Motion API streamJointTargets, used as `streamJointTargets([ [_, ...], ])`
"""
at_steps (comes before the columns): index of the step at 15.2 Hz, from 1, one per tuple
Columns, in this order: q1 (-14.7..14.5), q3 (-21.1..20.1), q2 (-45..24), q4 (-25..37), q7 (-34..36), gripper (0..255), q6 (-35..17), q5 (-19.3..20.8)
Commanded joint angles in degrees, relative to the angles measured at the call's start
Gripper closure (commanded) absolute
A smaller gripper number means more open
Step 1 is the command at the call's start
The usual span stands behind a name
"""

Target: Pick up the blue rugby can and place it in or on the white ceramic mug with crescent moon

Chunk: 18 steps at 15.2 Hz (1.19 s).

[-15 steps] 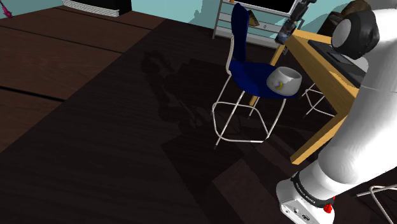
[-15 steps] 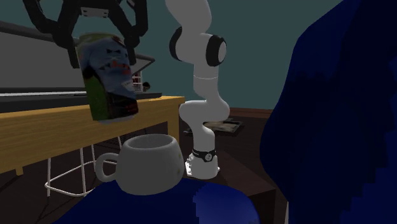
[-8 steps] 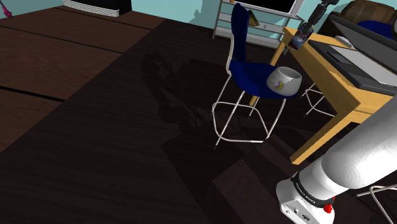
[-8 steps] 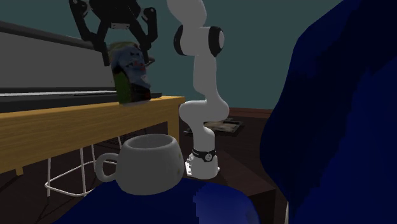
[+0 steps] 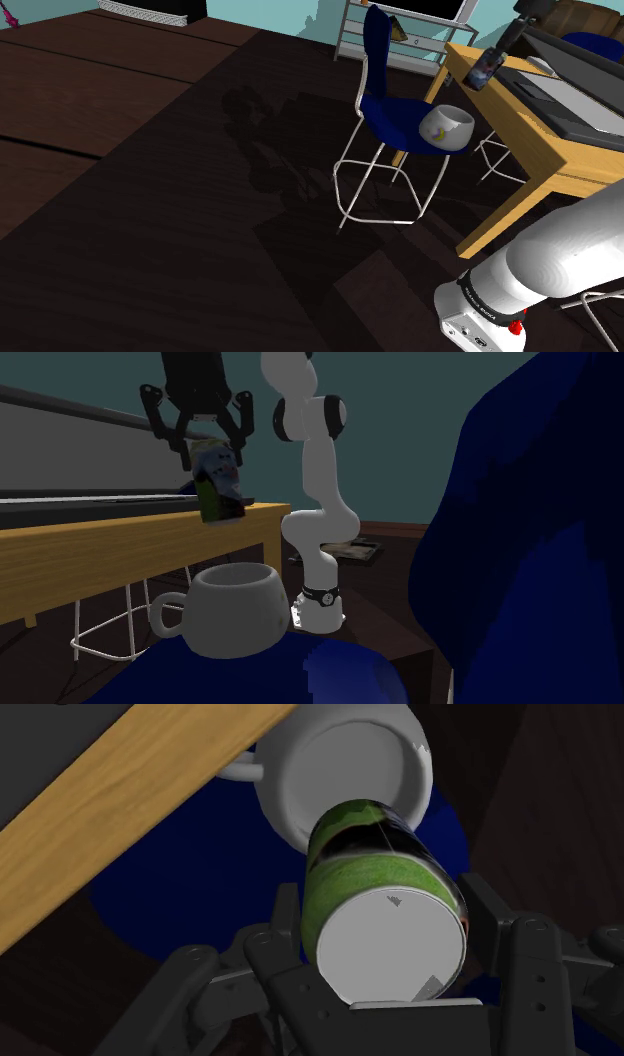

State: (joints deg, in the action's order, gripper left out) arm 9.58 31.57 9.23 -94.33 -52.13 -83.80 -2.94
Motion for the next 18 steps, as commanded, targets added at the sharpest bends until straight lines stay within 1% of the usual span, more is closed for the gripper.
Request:
streamJointTargets([
  [1, 0.0, -0.2, 0.7, -2.2, 0.1, 255, -1.6, 0.4],
  [12, 0.3, -0.4, 2.8, -12.7, 0.0, 255, -10.3, 1.4],
  [13, 0.3, -0.4, 3.0, -14.3, -0.1, 255, -11.8, 1.5],
  [18, 0.3, -0.4, 3.0, -14.3, -0.1, 255, -11.8, 1.5],
])
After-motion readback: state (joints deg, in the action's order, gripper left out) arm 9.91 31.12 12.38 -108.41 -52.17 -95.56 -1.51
